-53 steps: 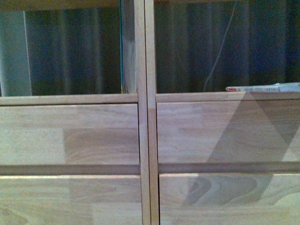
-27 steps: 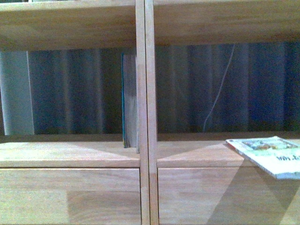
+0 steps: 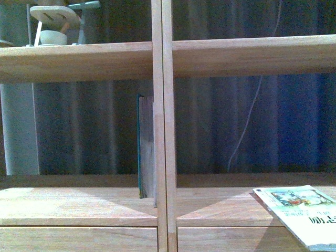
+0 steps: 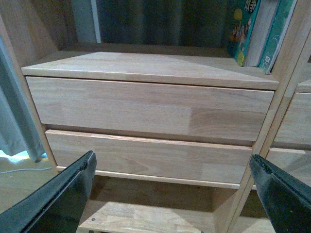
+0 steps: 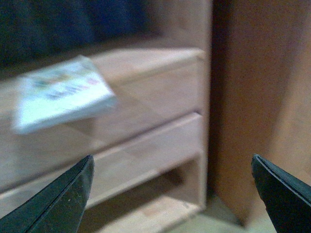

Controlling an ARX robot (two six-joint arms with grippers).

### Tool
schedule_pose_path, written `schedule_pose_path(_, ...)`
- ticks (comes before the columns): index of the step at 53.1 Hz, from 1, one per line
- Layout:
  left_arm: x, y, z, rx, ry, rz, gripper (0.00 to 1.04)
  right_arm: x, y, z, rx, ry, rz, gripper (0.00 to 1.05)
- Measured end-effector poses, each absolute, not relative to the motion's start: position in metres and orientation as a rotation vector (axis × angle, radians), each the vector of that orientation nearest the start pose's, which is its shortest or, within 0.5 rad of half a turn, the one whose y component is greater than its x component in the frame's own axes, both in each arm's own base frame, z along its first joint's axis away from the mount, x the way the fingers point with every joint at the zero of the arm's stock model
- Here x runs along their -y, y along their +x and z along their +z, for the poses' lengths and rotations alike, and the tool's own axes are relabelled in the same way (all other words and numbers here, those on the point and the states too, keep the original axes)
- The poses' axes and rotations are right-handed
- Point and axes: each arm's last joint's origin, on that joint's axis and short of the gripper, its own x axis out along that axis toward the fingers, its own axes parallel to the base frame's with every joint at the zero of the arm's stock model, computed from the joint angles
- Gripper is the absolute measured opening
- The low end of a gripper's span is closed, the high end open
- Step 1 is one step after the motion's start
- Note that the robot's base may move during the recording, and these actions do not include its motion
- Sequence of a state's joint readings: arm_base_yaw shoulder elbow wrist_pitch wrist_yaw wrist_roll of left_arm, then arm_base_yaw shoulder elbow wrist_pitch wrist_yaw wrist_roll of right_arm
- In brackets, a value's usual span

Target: Organize books on shelf

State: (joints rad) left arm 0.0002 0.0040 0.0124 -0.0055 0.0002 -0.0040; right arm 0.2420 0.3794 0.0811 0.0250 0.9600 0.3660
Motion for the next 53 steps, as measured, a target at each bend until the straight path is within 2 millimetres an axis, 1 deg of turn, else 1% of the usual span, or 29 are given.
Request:
schedule_pose_path(2,0.000,0.097,0.167,0.003,-0.004,0.001,0.97,-0.002,0.113,0.160,-0.113,0.215,-0.847,0.98)
schedule_pose_path(4,0.000,0.097,0.167,0.003,-0.004,0.000,0.97,-0.001,0.116,0.159,-0.124,0.254,-0.874,0.98)
schedule_pose_path(8,0.000,0.097,0.167,0.003,-0.004,0.000,0.97,-0.002,0.128,0.163,-0.131,0.395,-0.864,0.98)
schedule_pose_path(12,0.000,0.097,0.167,0.003,-0.004,0.001,0.97,-0.005,0.145,0.169,-0.124,0.600,-0.827,0.98)
schedule_pose_path(17,0.000,0.097,0.167,0.003,-0.004,0.000,0.97,-0.009,0.165,0.171,-0.140,0.786,-0.785,0.98)
schedule_pose_path(23,0.000,0.097,0.167,0.003,-0.004,0.000,0.97,-0.013,0.187,0.173,-0.162,0.945,-0.753,0.98)
schedule_pose_path(27,0.000,0.097,0.167,0.003,-0.004,0.000,0.97,-0.015,0.206,0.177,-0.164,1.056,-0.728,0.98)
schedule_pose_path(30,0.000,0.097,0.167,0.003,-0.004,0.000,0.97,-0.015,0.218,0.179,-0.168,1.114,-0.719,0.98)
schedule_pose_path(40,0.000,0.097,0.167,0.003,-0.004,0.000,0.97,-0.013,0.250,0.181,-0.170,1.259,-0.692,0.98)
schedule_pose_path(53,0.000,0.097,0.167,0.003,-0.004,0.000,0.97,-0.018,0.276,0.169,-0.212,1.378,-0.697,0.98)
